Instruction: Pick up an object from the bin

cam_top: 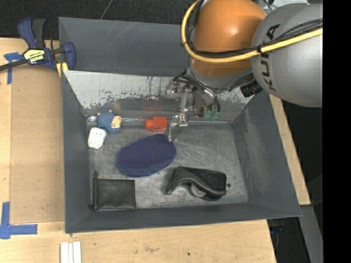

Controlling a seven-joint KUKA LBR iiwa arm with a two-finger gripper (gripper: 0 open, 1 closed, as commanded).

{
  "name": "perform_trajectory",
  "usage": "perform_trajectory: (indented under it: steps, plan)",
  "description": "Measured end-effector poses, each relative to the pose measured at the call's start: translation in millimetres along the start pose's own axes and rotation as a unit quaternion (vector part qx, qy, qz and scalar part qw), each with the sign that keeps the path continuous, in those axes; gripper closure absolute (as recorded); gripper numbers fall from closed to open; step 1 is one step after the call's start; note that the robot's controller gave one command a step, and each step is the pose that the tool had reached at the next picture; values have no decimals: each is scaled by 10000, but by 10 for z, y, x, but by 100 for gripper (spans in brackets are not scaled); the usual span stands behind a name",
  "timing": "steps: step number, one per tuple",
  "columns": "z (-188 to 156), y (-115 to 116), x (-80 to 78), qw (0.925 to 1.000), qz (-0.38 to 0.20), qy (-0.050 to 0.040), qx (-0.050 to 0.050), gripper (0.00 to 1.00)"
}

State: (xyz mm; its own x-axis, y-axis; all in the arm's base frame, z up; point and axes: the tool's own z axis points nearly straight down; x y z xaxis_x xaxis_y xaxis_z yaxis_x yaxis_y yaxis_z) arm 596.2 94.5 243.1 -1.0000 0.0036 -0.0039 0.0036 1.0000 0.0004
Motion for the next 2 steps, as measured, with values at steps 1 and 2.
perform_trajectory:
  steps: [1, 2]
  plan:
    - [1157, 479, 85, 9973, -730, 43, -2, 0]
    - [1574, 199, -5, 9975, -711, -38, -33, 0]
